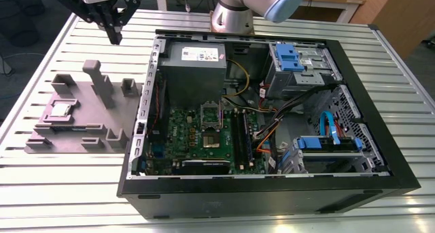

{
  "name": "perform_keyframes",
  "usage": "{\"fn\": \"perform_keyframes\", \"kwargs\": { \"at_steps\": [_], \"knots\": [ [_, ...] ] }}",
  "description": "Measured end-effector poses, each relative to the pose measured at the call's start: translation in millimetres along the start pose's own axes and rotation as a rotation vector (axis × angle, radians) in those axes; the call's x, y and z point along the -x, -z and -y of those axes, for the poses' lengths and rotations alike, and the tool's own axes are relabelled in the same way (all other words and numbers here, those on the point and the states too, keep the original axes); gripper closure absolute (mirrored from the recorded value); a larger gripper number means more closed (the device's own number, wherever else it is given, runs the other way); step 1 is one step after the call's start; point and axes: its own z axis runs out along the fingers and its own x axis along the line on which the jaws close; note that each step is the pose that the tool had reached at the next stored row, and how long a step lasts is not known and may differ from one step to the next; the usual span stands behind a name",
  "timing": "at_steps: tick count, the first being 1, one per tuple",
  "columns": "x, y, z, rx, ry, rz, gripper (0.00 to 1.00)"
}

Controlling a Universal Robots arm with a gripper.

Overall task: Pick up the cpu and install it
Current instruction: 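Reach for the cpu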

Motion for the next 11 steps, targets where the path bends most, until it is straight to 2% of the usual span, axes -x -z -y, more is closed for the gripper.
{"fn": "perform_keyframes", "kwargs": {
  "at_steps": [11],
  "knots": [
    [-4.8,-0.2,0.4,-0.0001,0.000,-0.0010,0.89]
  ]
}}
